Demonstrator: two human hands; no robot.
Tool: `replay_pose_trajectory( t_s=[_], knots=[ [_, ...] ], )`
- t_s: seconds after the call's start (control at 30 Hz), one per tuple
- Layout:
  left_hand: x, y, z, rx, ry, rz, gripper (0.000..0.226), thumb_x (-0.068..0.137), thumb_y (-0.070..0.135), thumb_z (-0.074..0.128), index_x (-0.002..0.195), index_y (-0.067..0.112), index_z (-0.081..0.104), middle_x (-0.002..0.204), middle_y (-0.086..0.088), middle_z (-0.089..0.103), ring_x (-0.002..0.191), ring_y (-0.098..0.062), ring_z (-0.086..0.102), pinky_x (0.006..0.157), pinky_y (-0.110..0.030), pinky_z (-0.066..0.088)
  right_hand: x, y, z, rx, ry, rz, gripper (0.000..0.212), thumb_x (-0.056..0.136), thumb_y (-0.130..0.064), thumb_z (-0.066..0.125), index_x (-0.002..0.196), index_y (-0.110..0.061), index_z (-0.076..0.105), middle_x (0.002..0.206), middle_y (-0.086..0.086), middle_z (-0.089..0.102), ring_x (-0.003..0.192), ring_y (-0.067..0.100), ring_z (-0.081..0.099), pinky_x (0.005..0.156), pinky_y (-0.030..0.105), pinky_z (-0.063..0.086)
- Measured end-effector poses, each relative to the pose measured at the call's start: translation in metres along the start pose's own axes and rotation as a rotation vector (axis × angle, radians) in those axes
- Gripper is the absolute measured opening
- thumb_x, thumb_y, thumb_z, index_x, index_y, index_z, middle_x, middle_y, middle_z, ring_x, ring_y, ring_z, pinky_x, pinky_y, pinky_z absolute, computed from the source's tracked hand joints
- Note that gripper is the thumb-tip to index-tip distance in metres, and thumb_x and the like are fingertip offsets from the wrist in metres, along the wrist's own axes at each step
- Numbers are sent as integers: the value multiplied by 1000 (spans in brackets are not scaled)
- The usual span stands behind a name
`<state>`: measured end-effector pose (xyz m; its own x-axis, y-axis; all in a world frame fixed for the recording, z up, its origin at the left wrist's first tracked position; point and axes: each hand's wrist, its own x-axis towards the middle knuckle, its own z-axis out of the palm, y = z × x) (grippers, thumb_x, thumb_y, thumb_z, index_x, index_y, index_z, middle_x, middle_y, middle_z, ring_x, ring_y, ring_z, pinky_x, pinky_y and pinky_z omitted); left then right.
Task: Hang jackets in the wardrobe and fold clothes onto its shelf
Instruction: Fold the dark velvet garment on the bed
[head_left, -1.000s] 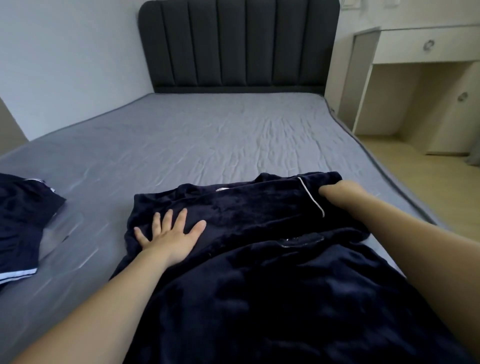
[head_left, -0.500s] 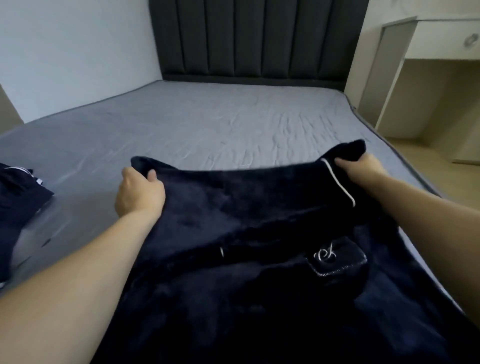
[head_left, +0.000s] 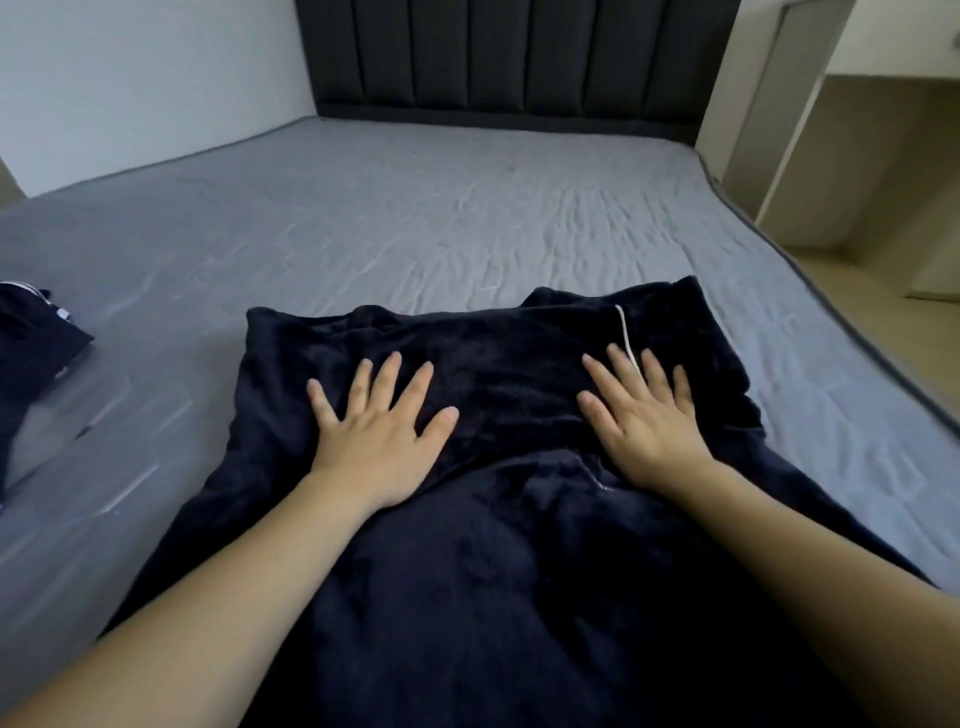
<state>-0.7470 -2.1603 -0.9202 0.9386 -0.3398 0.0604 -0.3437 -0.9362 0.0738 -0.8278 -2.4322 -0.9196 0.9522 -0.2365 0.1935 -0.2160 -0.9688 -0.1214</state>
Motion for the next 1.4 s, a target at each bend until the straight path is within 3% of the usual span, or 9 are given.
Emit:
replay_pose_trajectory(
  t_s=[0.4,0.67,0.8,0.93,1.03,1.1,1.2,1.3,1.4],
  knots=[
    [-145,7,-12,-114,-65,-221,73,90,66,0,154,31,-9,162,1,-15,148,-23,-18,116,-53,-15,-118,1,-21,29,-235,217,69,93,-62,5,153,-30,-5,162,2,-11,148,23,-14,114,50,-15],
    [-299,102,-42,-221,-332,388,90,70,90,6,146,48,-17,157,19,-24,142,-12,-32,105,-64,-23,-237,-5,-52,-149,-208,62,73,87,-61,-6,153,-32,-2,162,-4,-7,148,24,-13,107,55,-26],
    [-342,108,-64,-94,-573,568,99,72,85,30,147,43,-20,154,20,-31,137,-14,-41,104,-67,-23,-268,25,-76,-156,-284,334,71,83,-78,0,147,-49,-10,160,-6,-17,145,31,-19,97,69,-24],
    [-362,103,-91,-10,-597,596,94,79,71,38,149,40,-17,156,17,-25,143,-17,-29,110,-67,-9,-278,43,-107,-163,-415,628,76,82,-81,5,147,-47,-14,160,10,6,137,41,22,98,65,29],
    [-386,114,-101,185,-622,681,98,82,66,51,152,33,-9,156,8,-7,143,-24,0,105,-63,21,-282,28,-122,-304,-472,558,72,91,-71,10,152,-37,-8,154,14,16,130,39,32,97,59,35],
    [-385,119,-108,313,-483,738,76,82,46,59,144,18,26,141,-8,29,123,-33,36,83,-49,41,-280,18,-125,-432,-425,456,66,97,-59,18,153,-26,7,152,13,12,132,39,27,101,63,29],
    [-326,110,-130,104,-285,566,28,73,24,57,98,15,64,100,-10,68,88,-30,65,68,-30,49,-275,-4,-139,-154,-372,101,62,96,-61,27,146,-26,31,152,2,12,139,28,20,111,55,19],
    [-252,75,-146,-342,-392,177,7,76,14,59,71,19,61,73,-2,59,63,-18,53,49,-19,37,-285,-34,-156,493,-500,-96,95,70,-92,31,147,-37,28,145,-12,29,136,9,33,114,28,22],
    [-237,50,-128,-308,-332,-36,15,79,26,60,83,13,55,84,-7,59,73,-25,58,62,-28,41,-301,-50,-137,110,-448,-249,104,65,-81,53,149,-34,13,147,-8,32,133,16,38,106,43,37]
  ],
)
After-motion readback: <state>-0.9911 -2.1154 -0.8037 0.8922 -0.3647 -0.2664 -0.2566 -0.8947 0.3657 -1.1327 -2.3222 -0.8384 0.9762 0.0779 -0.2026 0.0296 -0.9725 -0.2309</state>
